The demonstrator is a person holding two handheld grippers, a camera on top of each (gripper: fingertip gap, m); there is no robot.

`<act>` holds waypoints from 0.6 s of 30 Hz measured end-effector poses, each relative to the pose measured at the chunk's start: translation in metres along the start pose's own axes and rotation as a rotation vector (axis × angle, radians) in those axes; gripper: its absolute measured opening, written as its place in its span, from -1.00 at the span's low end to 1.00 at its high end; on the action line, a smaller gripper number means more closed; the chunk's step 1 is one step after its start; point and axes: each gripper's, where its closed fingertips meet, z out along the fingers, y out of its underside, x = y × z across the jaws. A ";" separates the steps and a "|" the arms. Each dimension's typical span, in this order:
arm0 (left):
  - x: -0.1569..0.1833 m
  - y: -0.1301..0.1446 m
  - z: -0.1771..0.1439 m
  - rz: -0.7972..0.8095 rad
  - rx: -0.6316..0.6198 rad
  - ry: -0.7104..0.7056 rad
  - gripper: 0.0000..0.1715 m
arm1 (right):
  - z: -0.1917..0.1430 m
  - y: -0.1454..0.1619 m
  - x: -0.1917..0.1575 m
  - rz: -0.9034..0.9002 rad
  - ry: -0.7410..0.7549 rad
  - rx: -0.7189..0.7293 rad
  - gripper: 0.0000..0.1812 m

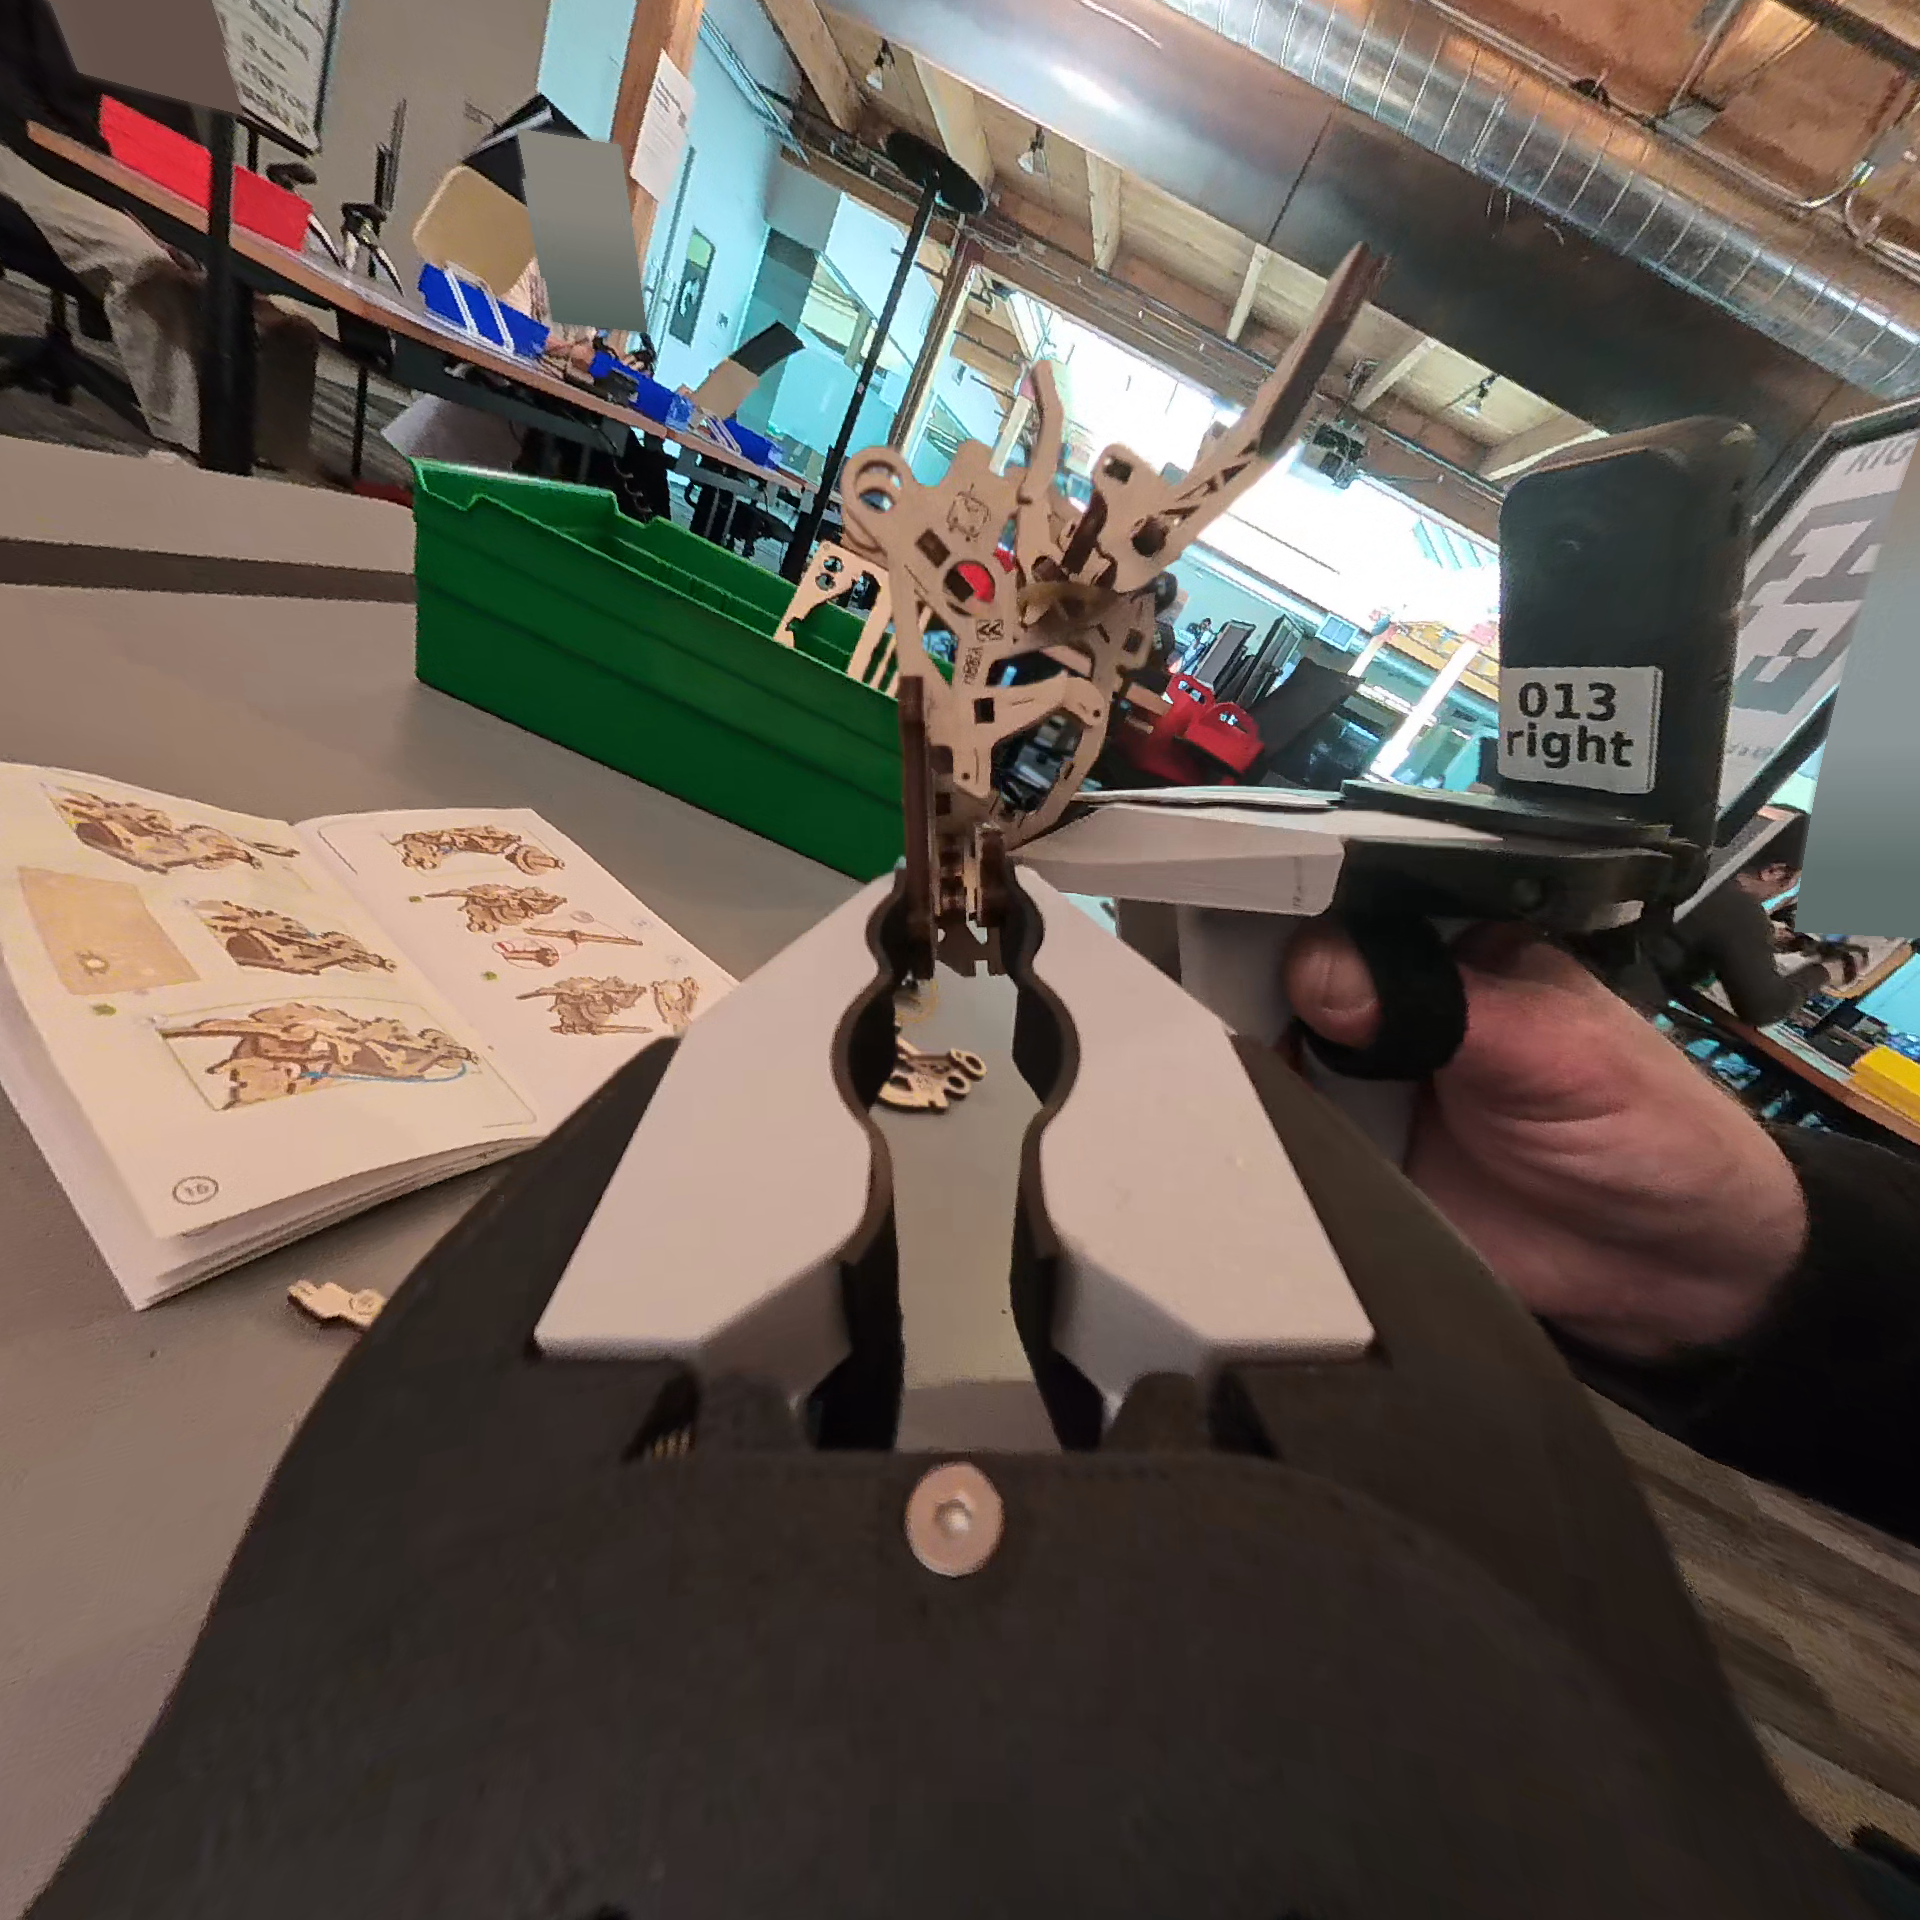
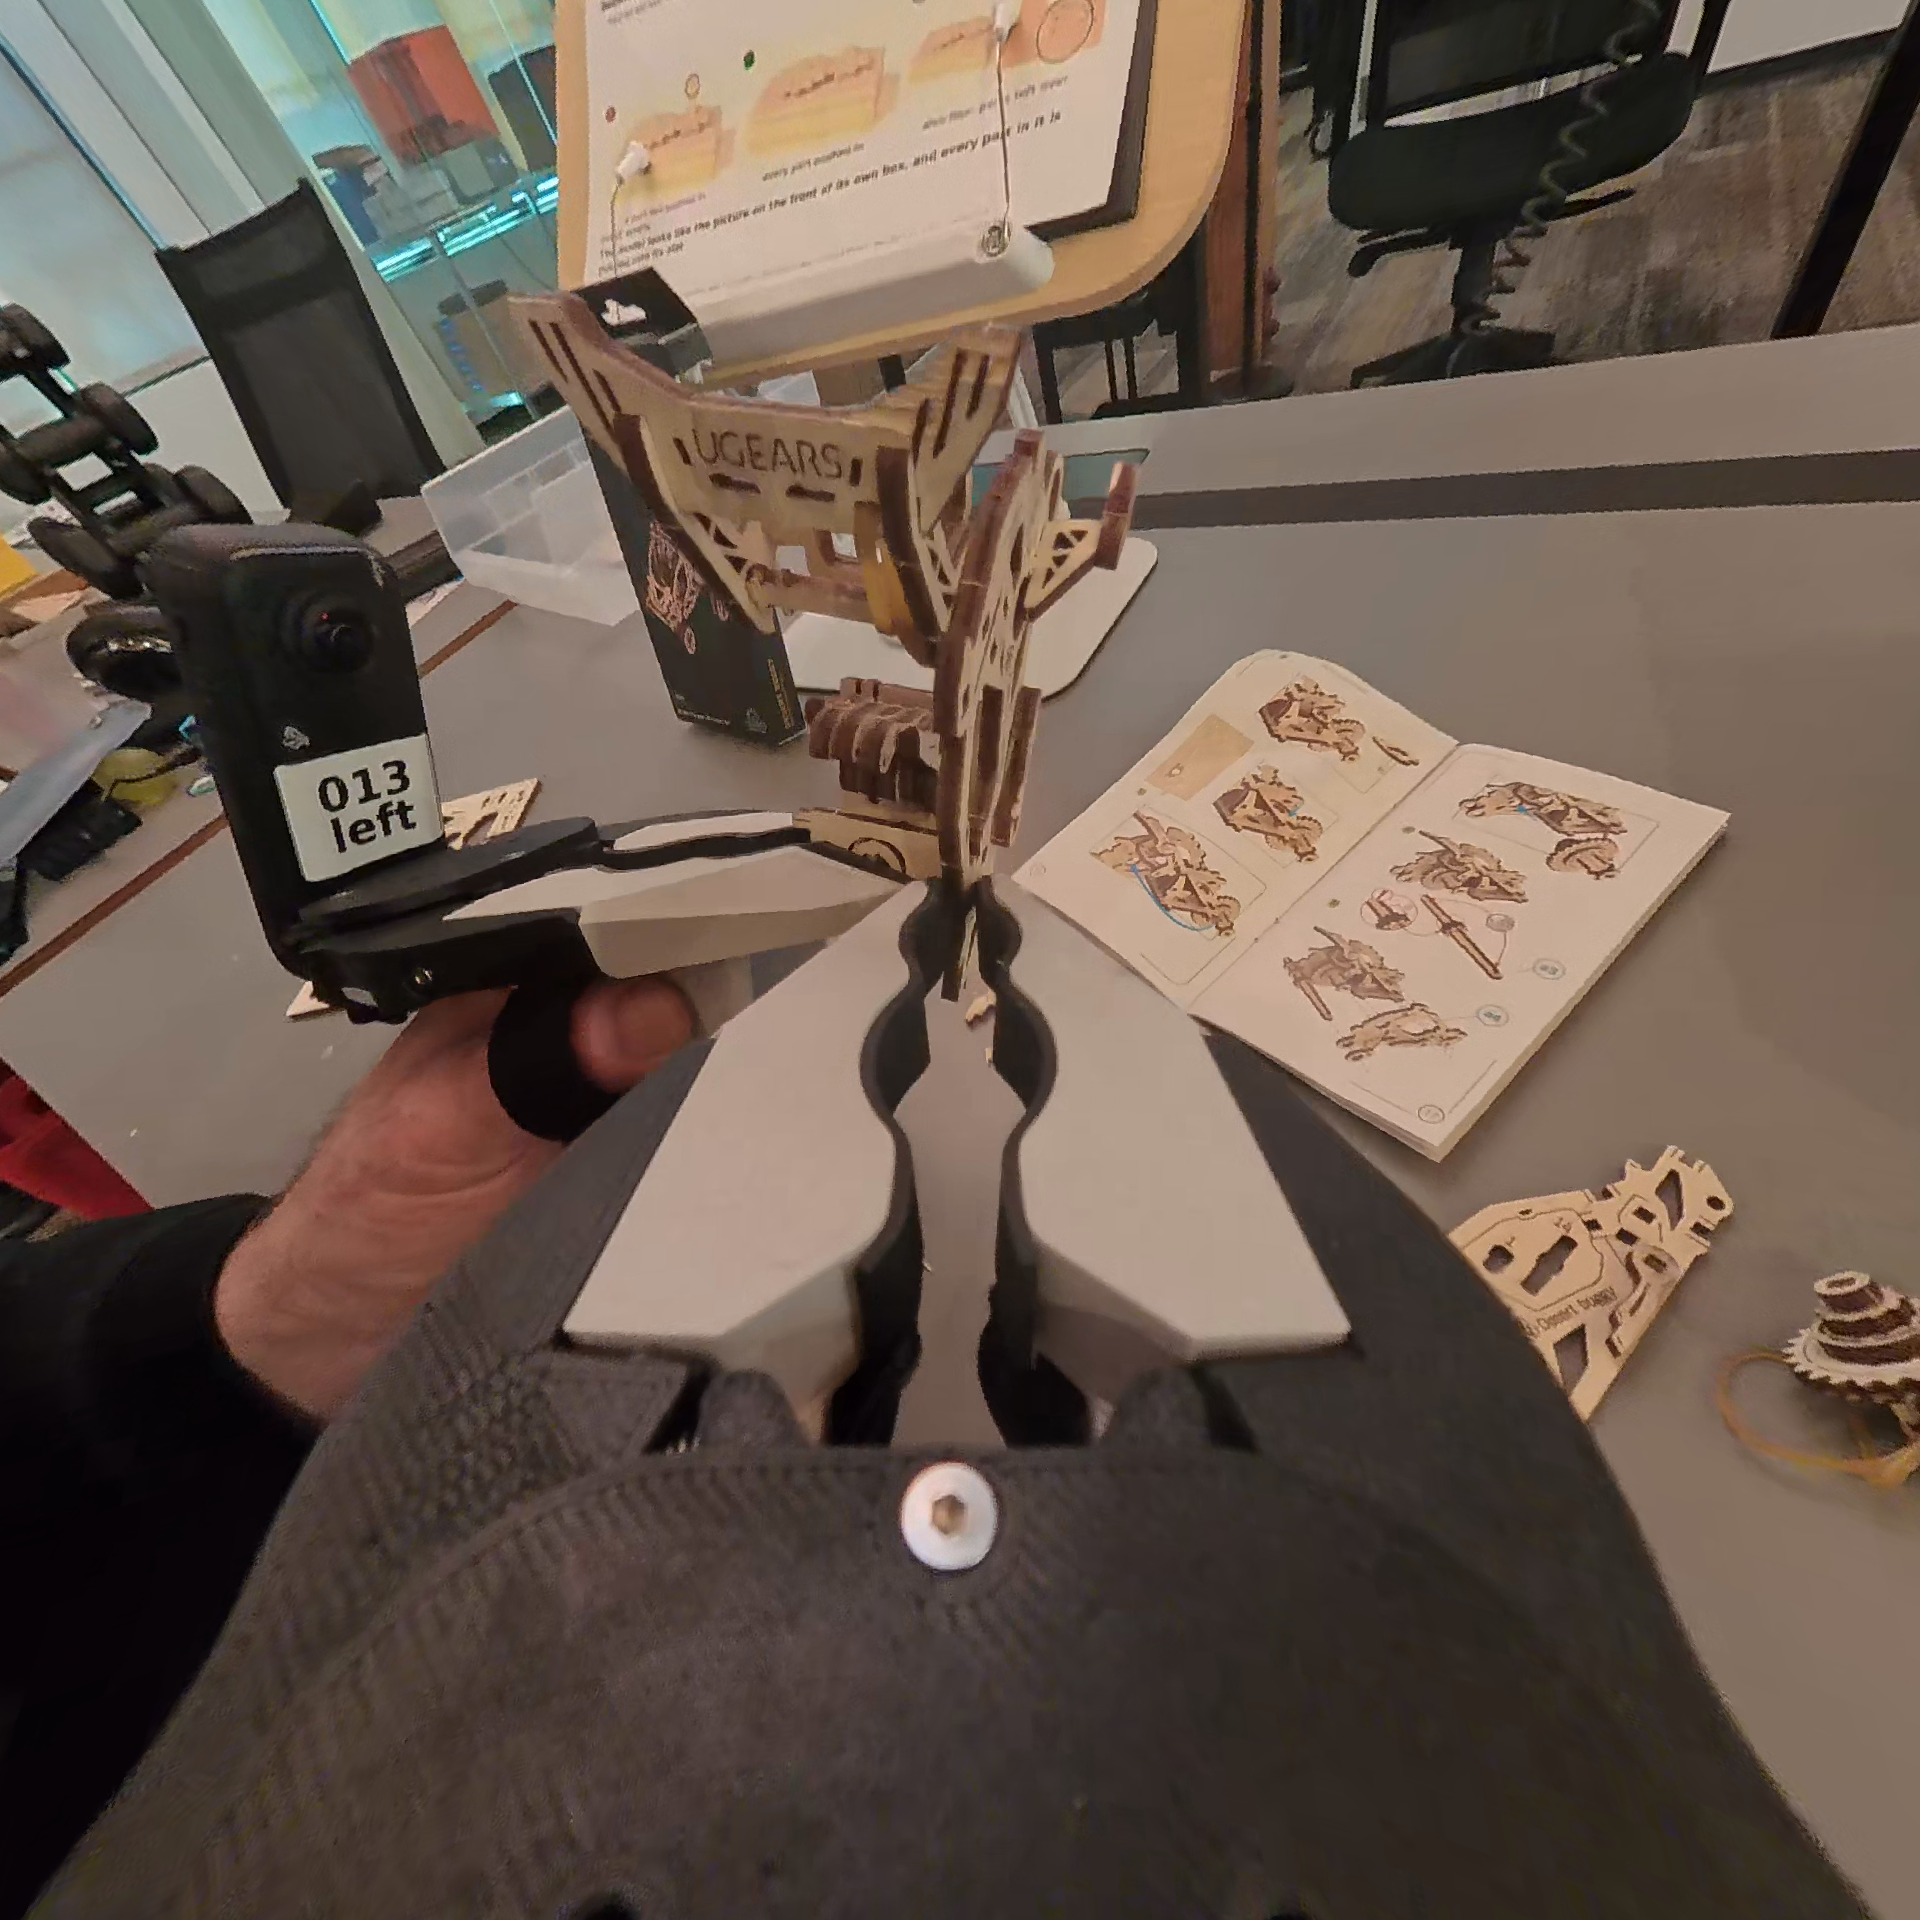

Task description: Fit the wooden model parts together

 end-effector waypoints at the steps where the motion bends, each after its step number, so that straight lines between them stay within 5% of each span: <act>1: -0.002 -0.002 0.000 0.005 0.008 -0.005 -0.85 | 0.001 -0.002 0.000 0.002 0.002 0.006 -0.98; 13: -0.004 -0.017 -0.007 0.052 0.049 -0.007 -0.85 | 0.005 -0.015 -0.005 -0.001 -0.045 0.039 -0.97; 18: 0.003 -0.022 -0.007 0.021 0.065 0.044 -0.85 | -0.007 -0.026 -0.006 -0.022 -0.075 0.073 -0.82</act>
